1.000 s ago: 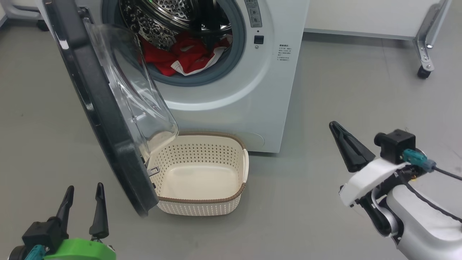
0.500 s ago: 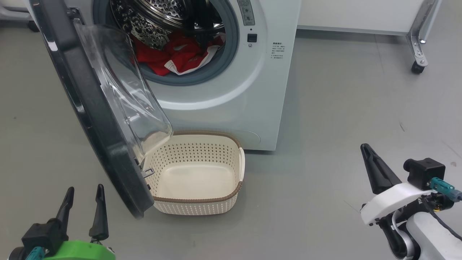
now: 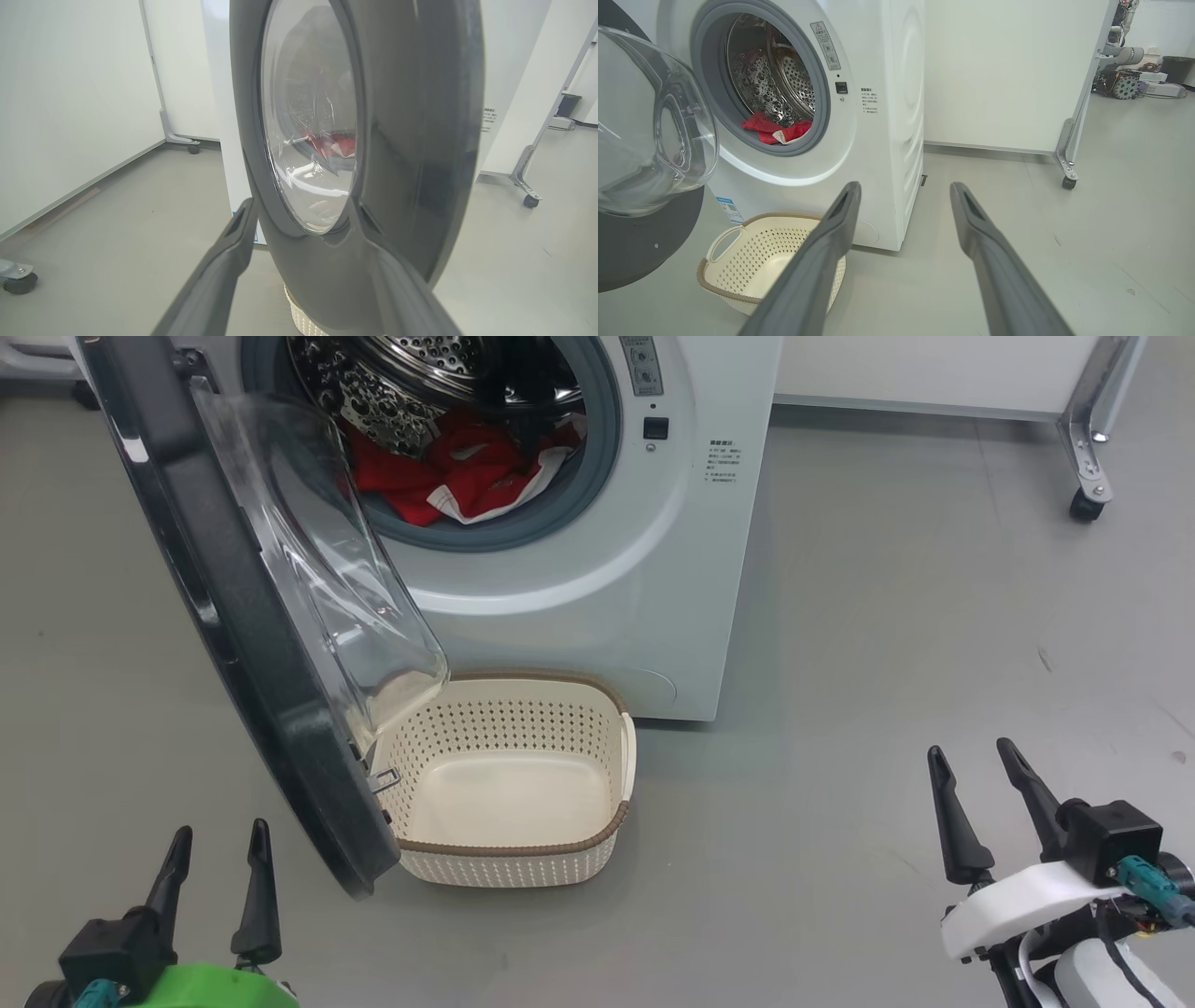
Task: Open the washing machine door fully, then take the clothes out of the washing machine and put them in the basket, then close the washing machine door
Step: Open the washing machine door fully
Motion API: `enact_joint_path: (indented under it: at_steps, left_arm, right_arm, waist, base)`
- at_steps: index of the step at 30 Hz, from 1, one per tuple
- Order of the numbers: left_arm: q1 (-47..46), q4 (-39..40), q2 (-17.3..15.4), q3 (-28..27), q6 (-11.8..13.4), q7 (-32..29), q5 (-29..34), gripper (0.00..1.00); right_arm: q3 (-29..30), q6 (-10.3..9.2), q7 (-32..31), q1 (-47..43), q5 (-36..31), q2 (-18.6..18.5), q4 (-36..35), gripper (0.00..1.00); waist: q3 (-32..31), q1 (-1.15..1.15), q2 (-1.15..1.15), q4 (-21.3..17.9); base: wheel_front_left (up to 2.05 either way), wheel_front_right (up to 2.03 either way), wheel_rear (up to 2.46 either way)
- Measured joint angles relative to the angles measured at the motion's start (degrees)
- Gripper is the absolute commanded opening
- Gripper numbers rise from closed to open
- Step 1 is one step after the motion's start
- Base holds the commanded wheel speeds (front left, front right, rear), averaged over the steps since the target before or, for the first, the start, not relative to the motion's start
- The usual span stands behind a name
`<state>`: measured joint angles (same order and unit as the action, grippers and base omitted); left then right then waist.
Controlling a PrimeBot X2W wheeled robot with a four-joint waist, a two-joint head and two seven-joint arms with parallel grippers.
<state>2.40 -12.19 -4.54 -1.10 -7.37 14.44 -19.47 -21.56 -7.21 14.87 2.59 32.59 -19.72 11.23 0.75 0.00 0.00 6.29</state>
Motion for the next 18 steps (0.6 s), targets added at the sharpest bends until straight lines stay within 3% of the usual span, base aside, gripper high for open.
enact_joint_path:
  at_steps: [18]
  left_arm:
    - [0.0, -0.4, 0.0, 1.0, 0.0, 0.0, 0.4, 1.00]
  right_arm:
    - [2.4, 0.00, 0.0, -5.8, -6.3, 3.6, -3.6, 1.00]
  waist:
    - [-0.3, 0.00, 0.00, 0.4]
  base:
    - [0.00, 0.00, 0.00]
